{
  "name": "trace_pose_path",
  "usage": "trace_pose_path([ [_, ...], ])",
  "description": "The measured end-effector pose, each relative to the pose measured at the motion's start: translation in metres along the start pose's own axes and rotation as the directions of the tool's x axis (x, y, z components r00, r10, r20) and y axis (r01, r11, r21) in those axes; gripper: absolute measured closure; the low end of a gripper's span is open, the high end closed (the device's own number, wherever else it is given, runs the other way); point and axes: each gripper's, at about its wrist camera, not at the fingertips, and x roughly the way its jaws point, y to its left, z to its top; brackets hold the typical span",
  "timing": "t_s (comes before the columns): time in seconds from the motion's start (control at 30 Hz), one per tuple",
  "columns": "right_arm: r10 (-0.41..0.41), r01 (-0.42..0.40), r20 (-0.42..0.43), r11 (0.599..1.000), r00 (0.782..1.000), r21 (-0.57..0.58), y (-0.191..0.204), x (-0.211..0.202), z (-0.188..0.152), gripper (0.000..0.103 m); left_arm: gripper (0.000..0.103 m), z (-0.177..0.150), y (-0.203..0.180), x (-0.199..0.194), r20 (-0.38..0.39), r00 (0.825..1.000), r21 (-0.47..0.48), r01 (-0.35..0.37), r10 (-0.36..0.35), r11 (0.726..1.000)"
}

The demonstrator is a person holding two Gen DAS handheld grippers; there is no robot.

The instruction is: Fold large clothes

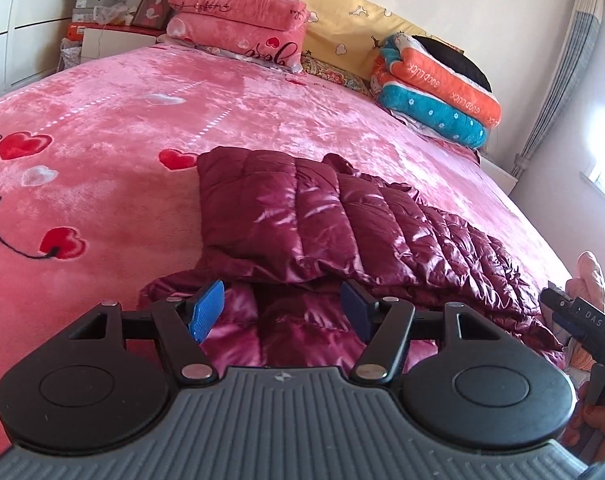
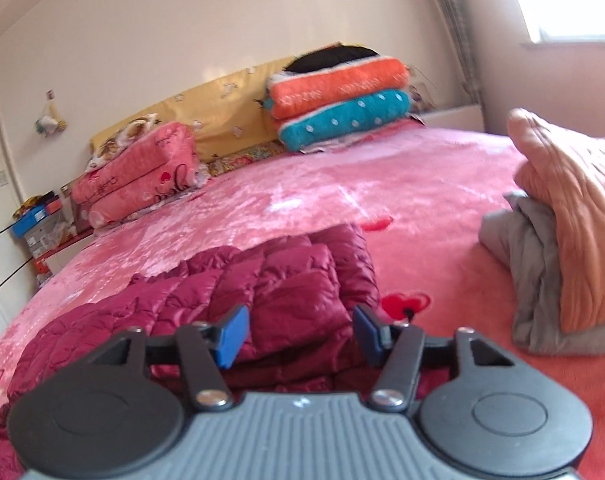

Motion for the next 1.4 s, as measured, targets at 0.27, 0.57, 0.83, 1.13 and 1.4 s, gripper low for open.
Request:
trace_pose_path([
  [0.27, 0.12, -0.135, -0.173, 0.987, 0.978, -0.082, 0.007, 0.048, -0.012, 0.05, 0.026, 0.005, -0.041, 0.035, -0.002, 0.999, 0.106, -0.053, 0.053, 0.993],
  [0.57, 0.095, -0.125, -0.202, 0.982, 0.975, -0.14, 0.002, 0.081, -0.015, 0.05, 0.023, 0.009, -0.056, 0.089, -0.004, 0.989, 0.157, -0.147, 0.15, 0.977],
  [0.83, 0.082, -0.125, -0.236, 0.977, 0.968, -0.174, 0.004, 0.093, -0.021, 0.05, 0.012, 0.002, -0.056, 0.118, 0.001, 0.98, 0.176, -0.198, 0.201, 0.964],
  [1.13, 0.079, -0.122, -0.206, 0.971, 0.975, -0.205, 0.008, 0.095, -0.03, 0.048, 0.008, -0.014, -0.056, 0.125, 0.065, 0.976, 0.205, -0.217, 0.207, 0.954],
  [1.4, 0.154, -0.172, -0.192, 0.982, 0.969, -0.08, -0.011, 0.066, -0.018, 0.023, 0.008, -0.023, -0.08, 0.063, 0.145, 0.969, 0.229, -0.227, 0.198, 0.946],
])
